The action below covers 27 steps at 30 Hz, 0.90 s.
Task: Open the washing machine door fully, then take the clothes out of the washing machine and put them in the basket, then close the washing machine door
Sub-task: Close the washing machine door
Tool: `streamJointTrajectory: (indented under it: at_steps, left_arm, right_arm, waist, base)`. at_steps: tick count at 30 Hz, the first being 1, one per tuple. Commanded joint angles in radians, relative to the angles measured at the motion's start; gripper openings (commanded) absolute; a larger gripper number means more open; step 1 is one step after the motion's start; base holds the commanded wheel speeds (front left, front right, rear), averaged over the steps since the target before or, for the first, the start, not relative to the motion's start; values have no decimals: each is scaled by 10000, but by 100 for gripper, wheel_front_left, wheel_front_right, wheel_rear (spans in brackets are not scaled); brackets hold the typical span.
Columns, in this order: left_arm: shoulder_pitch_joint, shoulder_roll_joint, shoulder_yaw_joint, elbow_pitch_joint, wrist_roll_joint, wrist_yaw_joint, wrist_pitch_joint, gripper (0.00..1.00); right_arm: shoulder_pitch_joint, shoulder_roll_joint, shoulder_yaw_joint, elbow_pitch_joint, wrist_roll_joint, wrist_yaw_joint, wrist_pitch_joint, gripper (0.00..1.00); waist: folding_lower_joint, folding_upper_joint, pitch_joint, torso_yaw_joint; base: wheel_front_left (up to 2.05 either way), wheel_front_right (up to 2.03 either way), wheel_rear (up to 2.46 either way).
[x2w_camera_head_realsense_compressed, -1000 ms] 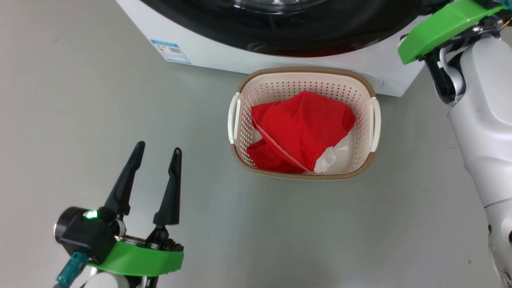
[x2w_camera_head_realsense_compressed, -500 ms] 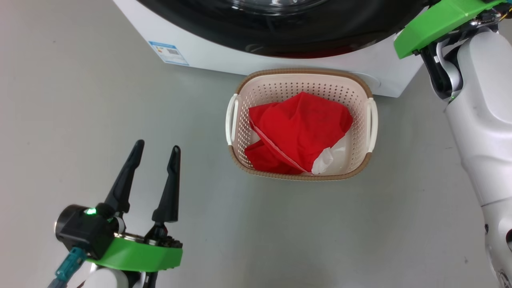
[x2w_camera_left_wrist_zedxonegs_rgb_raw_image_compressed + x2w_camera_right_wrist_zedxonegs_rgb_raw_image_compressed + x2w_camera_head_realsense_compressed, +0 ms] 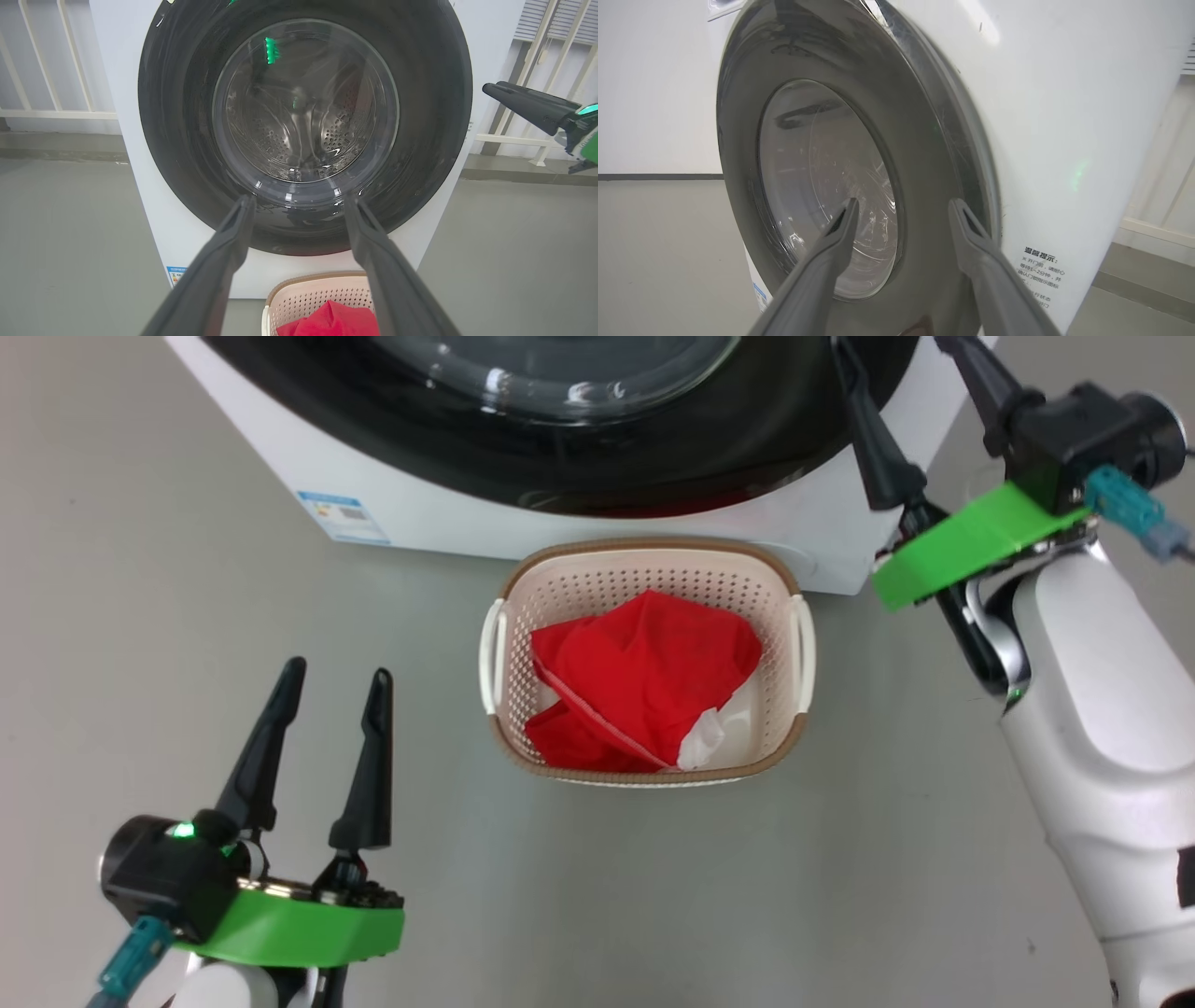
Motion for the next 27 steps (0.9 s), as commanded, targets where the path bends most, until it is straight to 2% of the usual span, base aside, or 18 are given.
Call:
streamJointTrajectory:
  at_steps: [1, 9, 18, 27]
  left_arm:
    - [75, 228, 433, -314, 107, -54, -78, 100]
    - [370, 165, 783, -473, 66, -54, -78, 100]
    - [685, 238, 1003, -568, 188, -54, -78, 100]
    - [1112, 299, 1217, -471, 139, -54, -78, 100]
  right_arm:
    - [272, 160, 23, -378, -70, -38, -51, 100]
    - [1701, 338, -660, -1517, -4, -38, -51, 100]
    - [3054, 539, -1101, -2101, 71, -38, -51, 100]
    - [4378, 800, -1628, -2699, 109, -38, -51, 100]
  waist:
    - [0, 0, -309, -347]
    - [0, 0, -824, -1206]
    - [0, 0, -1429, -1988]
    - [0, 0, -2021, -2481]
  base:
    - [0, 0, 0]
    - [0, 0, 0]
    - [0, 0, 0]
    - [0, 0, 0]
